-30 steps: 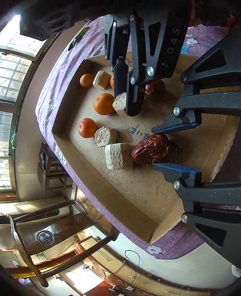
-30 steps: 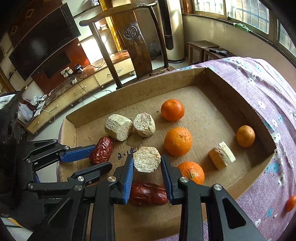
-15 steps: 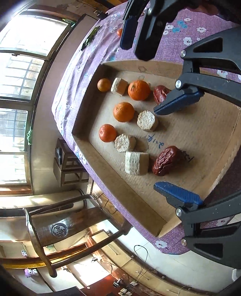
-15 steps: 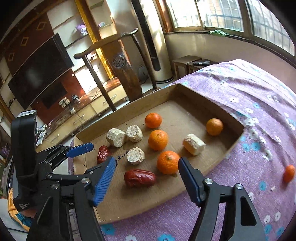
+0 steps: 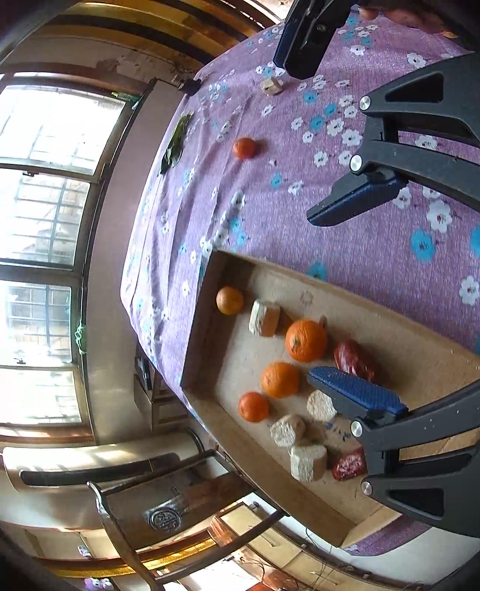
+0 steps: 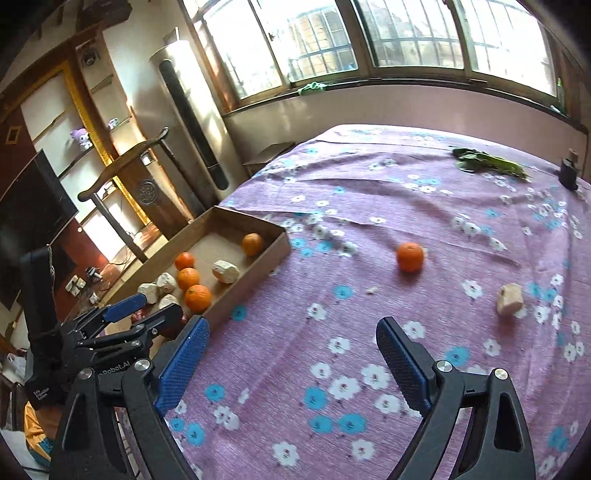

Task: Organize fruits
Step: 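Move both open tools out of the box back over the table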

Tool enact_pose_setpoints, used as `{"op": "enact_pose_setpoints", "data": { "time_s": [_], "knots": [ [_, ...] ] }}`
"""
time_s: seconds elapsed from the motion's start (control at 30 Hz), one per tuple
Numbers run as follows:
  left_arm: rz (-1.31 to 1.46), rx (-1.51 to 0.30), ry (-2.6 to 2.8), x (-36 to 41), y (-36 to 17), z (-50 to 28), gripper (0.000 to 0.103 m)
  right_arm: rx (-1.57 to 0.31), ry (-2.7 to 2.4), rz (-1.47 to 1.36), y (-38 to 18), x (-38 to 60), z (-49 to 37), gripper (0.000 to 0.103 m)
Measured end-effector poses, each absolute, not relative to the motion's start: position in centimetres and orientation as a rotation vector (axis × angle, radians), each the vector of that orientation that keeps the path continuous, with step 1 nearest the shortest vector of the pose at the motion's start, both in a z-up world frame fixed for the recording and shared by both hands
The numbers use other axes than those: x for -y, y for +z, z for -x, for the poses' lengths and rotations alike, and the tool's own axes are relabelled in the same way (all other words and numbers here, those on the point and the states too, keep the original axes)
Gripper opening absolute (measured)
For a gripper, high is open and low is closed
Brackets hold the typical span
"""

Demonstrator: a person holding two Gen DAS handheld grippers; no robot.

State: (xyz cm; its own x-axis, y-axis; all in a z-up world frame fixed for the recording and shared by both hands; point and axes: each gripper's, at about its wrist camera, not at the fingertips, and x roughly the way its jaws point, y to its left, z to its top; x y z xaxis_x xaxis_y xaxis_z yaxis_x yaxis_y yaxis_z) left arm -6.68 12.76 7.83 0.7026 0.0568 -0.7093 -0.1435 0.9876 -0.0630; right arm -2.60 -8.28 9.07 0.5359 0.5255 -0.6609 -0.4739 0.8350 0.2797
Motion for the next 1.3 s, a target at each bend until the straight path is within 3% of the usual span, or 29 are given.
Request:
{"op": "enact_pose_setpoints", "data": {
  "time_s": [0.53, 1.3],
  "knots": [
    [0.044, -0.774, -0.052, -3.3, 9.1, 3.7, 0.078, -0.781, 0.545, -0.124, 11.3, 19.0, 3.4, 0.095],
    [0.023, -0.854, -0.108, 0.1, 7.3, 1.3, 0.078, -0.862, 0.453, 0.077, 12.6, 24.2, 4.2, 0.095]
  ]
}}
